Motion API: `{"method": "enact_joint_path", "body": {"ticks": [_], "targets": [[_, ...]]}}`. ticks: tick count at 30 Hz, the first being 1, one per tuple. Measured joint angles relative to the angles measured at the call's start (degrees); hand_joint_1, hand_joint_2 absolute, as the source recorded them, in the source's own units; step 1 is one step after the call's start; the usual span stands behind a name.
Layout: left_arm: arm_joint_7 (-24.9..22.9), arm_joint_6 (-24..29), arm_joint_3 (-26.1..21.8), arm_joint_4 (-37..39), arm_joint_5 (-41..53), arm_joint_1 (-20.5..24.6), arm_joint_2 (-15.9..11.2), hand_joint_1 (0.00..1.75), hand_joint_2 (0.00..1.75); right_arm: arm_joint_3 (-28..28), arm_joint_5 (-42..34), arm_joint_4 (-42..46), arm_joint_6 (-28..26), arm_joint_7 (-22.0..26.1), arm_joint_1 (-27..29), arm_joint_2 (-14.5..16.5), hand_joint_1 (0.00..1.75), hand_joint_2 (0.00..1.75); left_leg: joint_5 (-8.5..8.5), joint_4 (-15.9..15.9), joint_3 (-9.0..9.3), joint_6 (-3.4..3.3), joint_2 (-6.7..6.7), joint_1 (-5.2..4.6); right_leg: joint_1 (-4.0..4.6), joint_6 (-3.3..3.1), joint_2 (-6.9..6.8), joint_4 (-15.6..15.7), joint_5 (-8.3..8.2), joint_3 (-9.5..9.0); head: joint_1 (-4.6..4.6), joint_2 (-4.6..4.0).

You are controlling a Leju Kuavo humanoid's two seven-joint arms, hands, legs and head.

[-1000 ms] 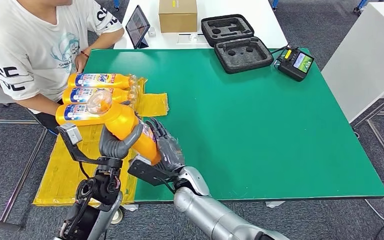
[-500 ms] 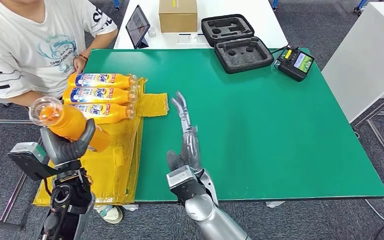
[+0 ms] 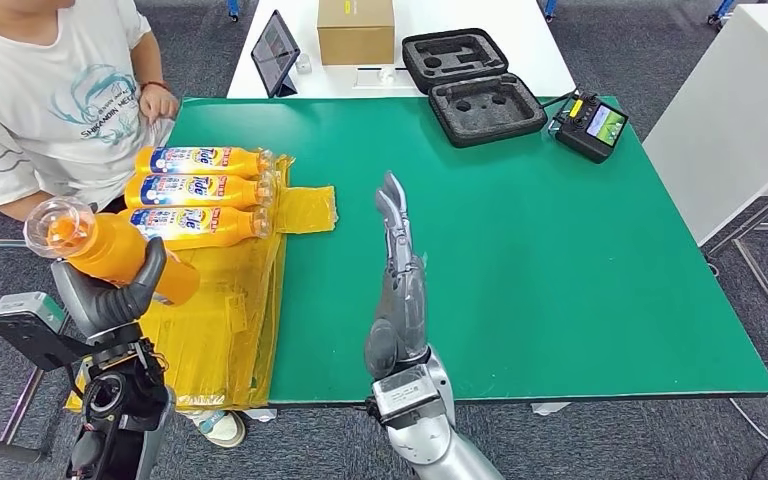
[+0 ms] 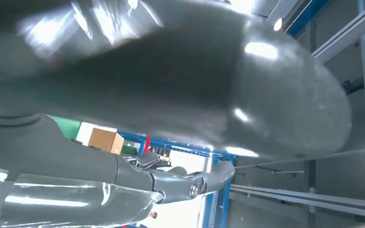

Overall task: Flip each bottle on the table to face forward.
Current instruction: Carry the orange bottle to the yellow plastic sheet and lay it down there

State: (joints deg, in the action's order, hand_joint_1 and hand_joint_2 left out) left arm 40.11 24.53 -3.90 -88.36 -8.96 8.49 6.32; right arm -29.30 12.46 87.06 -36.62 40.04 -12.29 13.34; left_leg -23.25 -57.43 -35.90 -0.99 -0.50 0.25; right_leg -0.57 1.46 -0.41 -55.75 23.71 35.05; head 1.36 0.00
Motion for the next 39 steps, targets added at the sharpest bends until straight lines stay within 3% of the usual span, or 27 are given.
{"method": "enact_joint_path", "body": {"ticks": [4, 8, 13, 17, 20, 23, 28, 39], "targets": [[0.03, 8.76, -0.85, -2.04, 7.77, -0.20, -0.51, 1.75, 1.75, -0.10, 3.78, 5.38, -2.73, 0.01, 1.26, 0.09, 0.00, 0.00, -0.01, 0.00, -0.01, 0.01, 0.00, 0.00, 0.00, 0.00, 0.00, 0.00, 0.01, 0.01, -0.01, 0.00], [0.04, 14.64, -3.00, -2.72, 21.57, 0.21, -1.81, 1.75, 1.75, 0.57, 6.04, 10.74, -3.10, 0.06, 2.70, 1.15, 0.00, 1.75, -0.04, 0.01, -0.01, 0.03, -0.01, 0.01, 0.00, -0.02, 0.01, 0.01, 0.04, 0.06, -0.01, 0.00], [-3.55, 12.65, -4.48, 5.14, 44.97, 3.52, -5.34, 1.75, 1.75, 1.42, 4.14, 12.21, -2.87, 0.05, 3.47, 1.16, 0.00, 1.75, 0.01, 0.02, 0.01, 0.03, -0.01, 0.01, 0.00, -0.05, 0.02, 0.01, 0.00, 0.06, -0.01, 0.00], [-8.66, 2.02, 0.77, 15.67, 65.36, 7.66, -9.48, 1.75, 1.75, -0.36, -0.12, 8.30, -0.97, 0.02, 2.11, 0.55, 0.00, 1.75, 0.11, 0.02, 0.02, 0.01, -0.01, 0.01, 0.00, -0.12, 0.02, 0.00, -0.10, 0.05, 0.00, 0.00], [-10.79, -3.94, 6.35, 25.36, 72.71, 11.45, -10.86, 1.75, 1.75, -2.93, -0.89, 3.30, 0.92, 0.01, -0.62, 0.56, 0.00, 1.75, 0.15, 0.01, 0.01, 0.01, -0.04, 0.01, 0.00, -0.15, 0.03, -0.01, -0.16, 0.05, -0.01, 0.00], [-11.67, -3.50, 10.42, 33.97, 75.25, 14.39, -11.20, 1.75, 1.75, -4.65, -0.99, -0.56, 1.46, 0.01, -2.24, 0.85, 0.00, 1.75, 0.16, 0.00, 0.00, 0.01, -0.04, 0.01, 0.00, -0.14, 0.03, -0.02, -0.16, 0.05, -0.01, 0.00], [-11.85, -3.34, 13.36, 42.63, 75.82, 17.48, -11.71, 1.75, 1.75, -5.79, -1.17, -3.85, 1.96, 0.00, -3.11, 0.93, 0.00, 1.75, 0.12, 0.00, -0.05, 0.02, -0.01, 0.01, 0.00, -0.14, 0.01, -0.02, -0.11, 0.06, -0.01, 0.00], [-7.03, -11.93, 14.78, 49.91, 71.12, 22.47, -12.39, 1.75, 1.75, -7.04, -1.36, -7.26, 3.01, 0.00, -3.44, 0.96, 0.00, 1.75, 0.10, 0.03, 0.20, 0.05, 0.03, 0.01, 0.00, -0.15, 0.00, -0.01, -0.10, -0.20, 0.00, 0.00]]}}
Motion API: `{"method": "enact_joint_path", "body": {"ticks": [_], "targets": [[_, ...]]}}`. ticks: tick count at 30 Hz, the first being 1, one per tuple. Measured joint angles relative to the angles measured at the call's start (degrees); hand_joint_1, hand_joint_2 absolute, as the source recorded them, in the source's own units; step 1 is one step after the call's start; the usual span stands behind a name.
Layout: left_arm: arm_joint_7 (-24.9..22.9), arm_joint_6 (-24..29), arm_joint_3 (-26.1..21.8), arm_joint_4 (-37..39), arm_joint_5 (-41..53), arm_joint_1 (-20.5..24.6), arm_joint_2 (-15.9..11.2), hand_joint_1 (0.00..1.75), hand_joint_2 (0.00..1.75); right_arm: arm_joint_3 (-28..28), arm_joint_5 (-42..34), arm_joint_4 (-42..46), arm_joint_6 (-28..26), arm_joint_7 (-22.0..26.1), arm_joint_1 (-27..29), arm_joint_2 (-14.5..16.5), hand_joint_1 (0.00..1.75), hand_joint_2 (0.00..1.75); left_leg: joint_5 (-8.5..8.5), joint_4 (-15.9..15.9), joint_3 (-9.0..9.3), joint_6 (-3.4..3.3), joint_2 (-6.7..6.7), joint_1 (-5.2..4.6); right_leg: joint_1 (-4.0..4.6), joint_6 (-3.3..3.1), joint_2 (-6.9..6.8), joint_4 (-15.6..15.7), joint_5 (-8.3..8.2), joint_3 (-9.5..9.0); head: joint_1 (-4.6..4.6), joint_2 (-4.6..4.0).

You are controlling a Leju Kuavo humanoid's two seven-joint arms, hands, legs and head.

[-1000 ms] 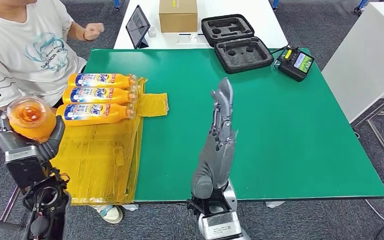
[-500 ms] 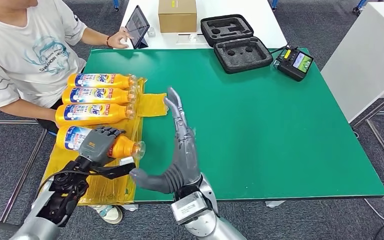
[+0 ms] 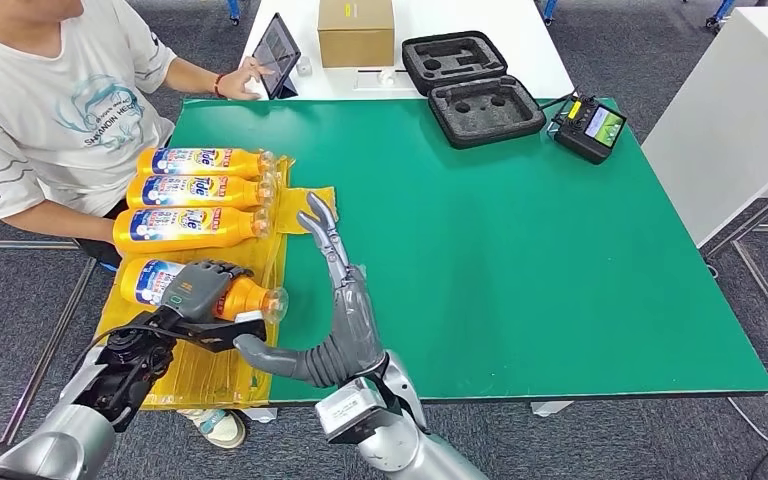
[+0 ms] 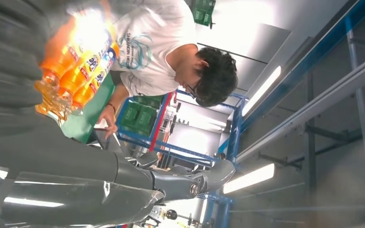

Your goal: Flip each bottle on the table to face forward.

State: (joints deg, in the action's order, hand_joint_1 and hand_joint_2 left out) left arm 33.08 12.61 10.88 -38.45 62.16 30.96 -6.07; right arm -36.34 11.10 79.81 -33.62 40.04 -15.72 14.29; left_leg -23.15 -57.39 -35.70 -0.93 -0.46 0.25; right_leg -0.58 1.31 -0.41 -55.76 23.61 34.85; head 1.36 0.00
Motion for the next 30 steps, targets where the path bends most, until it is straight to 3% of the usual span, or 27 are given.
{"method": "enact_joint_path", "body": {"ticks": [7, 8, 11, 12, 15, 27, 30], "targets": [[0.22, -1.52, 0.17, 0.91, -0.94, 0.89, -0.05, 1.75, 1.75, -0.14, 0.04, -0.86, -0.01, 0.00, 0.00, 0.00, 0.00, 1.75, 0.01, 0.00, 0.06, 0.00, 0.00, 0.00, 0.00, 0.00, 0.00, 0.00, 0.00, -0.05, 0.00, 0.00], [0.36, -2.33, 0.18, 1.05, -1.45, 1.09, -0.07, 1.67, 1.75, -0.15, 0.05, -0.96, -0.01, 0.00, 0.00, 0.00, 0.00, 1.75, 0.01, 0.00, 0.06, 0.00, 0.00, 0.00, 0.00, 0.00, 0.00, 0.00, 0.00, -0.06, 0.00, 0.00], [0.94, -6.21, 0.18, 1.49, -3.75, 1.92, -0.21, 0.42, 1.75, -0.16, 0.13, -1.22, -0.01, 0.00, 0.00, 0.00, 0.00, 1.75, 0.00, 0.00, 0.10, 0.00, -0.01, 0.00, 0.00, 0.00, 0.00, -0.01, 0.00, -0.10, 0.00, 0.00], [1.10, -7.74, 0.16, 1.70, -4.65, 2.21, -0.28, 0.06, 1.31, -0.16, 0.16, -1.32, -0.01, 0.01, 0.00, 0.00, 0.00, 1.75, 0.00, 0.00, 0.12, 0.00, -0.02, 0.00, 0.00, 0.00, 0.01, -0.01, 0.00, -0.11, 0.00, 0.00], [1.51, -13.05, -0.02, 2.51, -7.78, 3.17, -0.42, 0.00, 0.00, -0.15, 0.21, -1.67, 0.00, 0.02, 0.00, 0.00, 0.00, 1.75, 0.00, 0.00, 0.13, 0.00, -0.02, 0.00, 0.00, 0.00, 0.01, -0.01, 0.00, -0.13, -0.01, 0.00], [1.10, -32.42, -2.62, 5.66, -21.47, 6.11, -0.53, 0.00, 0.00, -0.13, 0.52, -3.62, 0.42, 0.00, -0.06, 0.52, 0.00, 1.75, -0.03, 0.02, 0.44, 0.01, 0.04, 0.00, 0.00, 0.00, -0.03, 0.00, 0.03, -0.47, 0.00, 0.00], [0.11, -35.11, -3.55, 6.38, -24.55, 6.55, -0.52, 0.00, 0.00, -0.11, 0.83, -4.06, 0.58, 0.01, -0.05, 0.63, 0.00, 1.75, -0.03, 0.02, 0.56, 0.01, 0.04, 0.00, 0.00, 0.00, -0.03, 0.00, 0.03, -0.58, 0.00, 0.00]]}}
